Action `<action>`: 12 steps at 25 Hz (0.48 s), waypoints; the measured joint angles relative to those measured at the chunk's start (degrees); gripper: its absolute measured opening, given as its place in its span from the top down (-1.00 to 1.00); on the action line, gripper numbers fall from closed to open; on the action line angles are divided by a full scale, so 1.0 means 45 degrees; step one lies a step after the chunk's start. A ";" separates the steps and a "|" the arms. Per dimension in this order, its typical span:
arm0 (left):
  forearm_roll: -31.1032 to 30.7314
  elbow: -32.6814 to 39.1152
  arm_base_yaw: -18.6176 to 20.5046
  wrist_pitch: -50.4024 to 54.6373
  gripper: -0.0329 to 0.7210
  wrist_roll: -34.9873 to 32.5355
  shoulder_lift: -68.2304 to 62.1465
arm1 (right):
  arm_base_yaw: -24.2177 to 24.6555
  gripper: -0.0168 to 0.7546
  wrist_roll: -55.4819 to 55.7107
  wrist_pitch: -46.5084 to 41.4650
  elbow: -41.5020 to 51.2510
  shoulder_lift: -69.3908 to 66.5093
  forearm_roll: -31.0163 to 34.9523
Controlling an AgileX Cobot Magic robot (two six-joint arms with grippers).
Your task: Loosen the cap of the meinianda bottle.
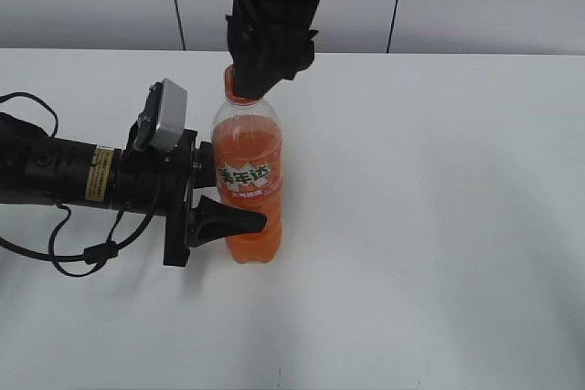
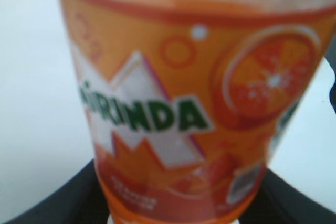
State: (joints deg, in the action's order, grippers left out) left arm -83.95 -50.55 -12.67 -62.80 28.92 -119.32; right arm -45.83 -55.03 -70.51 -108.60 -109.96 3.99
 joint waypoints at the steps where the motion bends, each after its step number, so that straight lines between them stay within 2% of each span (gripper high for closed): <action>1: 0.0001 0.0000 0.0000 0.0000 -0.17 0.0000 0.0000 | 0.0000 -0.42 0.0635 0.0000 0.0000 0.0124 0.0028; 4: -0.0012 0.0000 0.0000 0.0000 -0.17 0.0000 0.0000 | 0.0000 -0.42 0.2828 0.0000 0.0000 0.0329 0.0152; 12: -0.0026 0.0000 0.0000 -0.0008 -0.17 0.0000 0.0000 | 0.0000 -0.42 1.3023 0.0000 0.0000 0.0412 0.0271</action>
State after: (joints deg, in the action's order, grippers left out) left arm -84.07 -50.55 -12.67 -62.84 28.92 -119.32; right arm -45.83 3.57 -70.51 -108.60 -108.11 5.21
